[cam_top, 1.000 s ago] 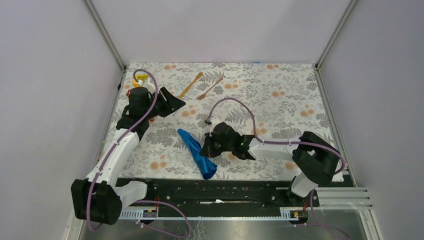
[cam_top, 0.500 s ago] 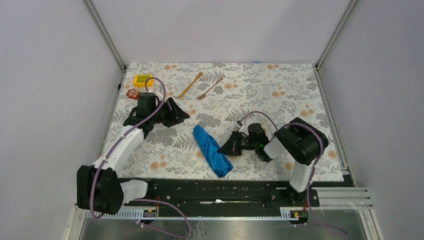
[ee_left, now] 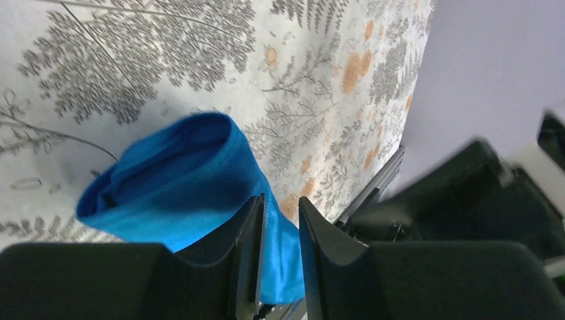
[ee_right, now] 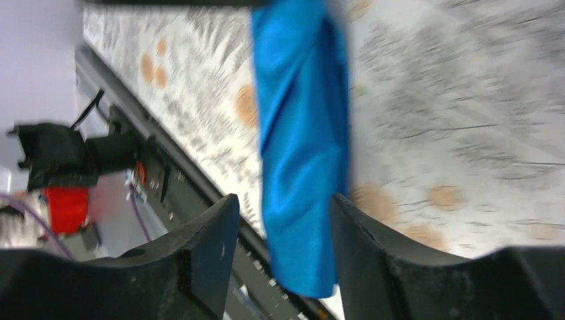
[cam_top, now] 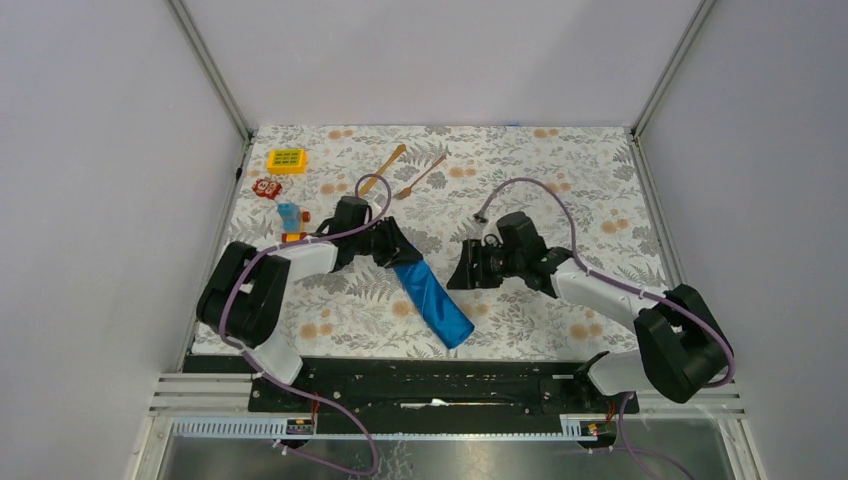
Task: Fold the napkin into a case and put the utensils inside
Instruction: Smooth out the smaller rectangle-folded napkin at the center of the board, then rotate the smaller rectangle-folded napkin at the corner of the board.
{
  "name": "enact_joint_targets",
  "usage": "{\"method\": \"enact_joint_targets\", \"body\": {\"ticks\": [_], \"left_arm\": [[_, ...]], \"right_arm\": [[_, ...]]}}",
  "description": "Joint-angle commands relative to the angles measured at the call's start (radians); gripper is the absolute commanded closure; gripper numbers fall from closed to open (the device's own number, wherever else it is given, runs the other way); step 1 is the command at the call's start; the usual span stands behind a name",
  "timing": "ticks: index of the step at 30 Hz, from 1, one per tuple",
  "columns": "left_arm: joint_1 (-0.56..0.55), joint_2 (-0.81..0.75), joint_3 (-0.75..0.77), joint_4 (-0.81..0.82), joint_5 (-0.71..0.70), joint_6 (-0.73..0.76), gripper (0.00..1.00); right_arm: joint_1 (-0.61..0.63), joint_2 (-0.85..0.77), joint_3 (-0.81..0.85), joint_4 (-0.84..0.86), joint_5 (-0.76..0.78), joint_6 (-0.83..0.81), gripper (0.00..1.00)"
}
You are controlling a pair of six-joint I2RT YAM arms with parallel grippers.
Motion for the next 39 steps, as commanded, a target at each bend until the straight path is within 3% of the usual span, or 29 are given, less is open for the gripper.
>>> {"method": "enact_joint_targets", "body": {"ticks": [1,5,9,12,14,20,23,29,35,39], "left_arm": [[0.0,0.082,0.051,0.152,-0.022,-0.025,0.72],[0.001,0.18,0.088,0.08,-0.146,0.024,0.77],[0.006,0.249,0.093,0.052,-0.212,0.042,0.78],[0.006,0.22,0.088,0.03,-0.207,0.048,0.78],[0.006,0.145,0.09,0.005,-0.18,0.055,0.72],[0.008,0.049,0.168,-0.084,-0.096,0.088,0.58],[0.012,0.111,0.211,-0.098,-0.115,0.111,0.58],[0.008,0.219,0.237,-0.123,-0.196,0.177,0.59],[0.004,0.192,0.173,-0.162,-0.293,0.219,0.57],[0.004,0.084,0.069,-0.188,-0.326,0.199,0.57]], "right_arm": [[0.143,-0.004,0.013,-0.095,-0.085,0.003,0.46],[0.158,0.008,-0.106,0.07,-0.111,0.075,0.67],[0.157,0.032,-0.168,0.013,0.049,0.039,0.71],[0.157,0.045,-0.108,-0.187,0.273,-0.025,0.71],[0.157,0.011,-0.055,-0.284,0.351,-0.056,0.69],[0.168,-0.047,0.094,-0.388,0.246,-0.079,0.55],[0.211,-0.031,0.109,-0.339,0.166,-0.033,0.5],[0.24,0.047,-0.005,-0.039,-0.038,0.148,0.49],[0.239,0.106,-0.089,0.041,0.039,0.182,0.48],[0.204,0.092,-0.086,-0.081,0.22,0.153,0.44]]}}
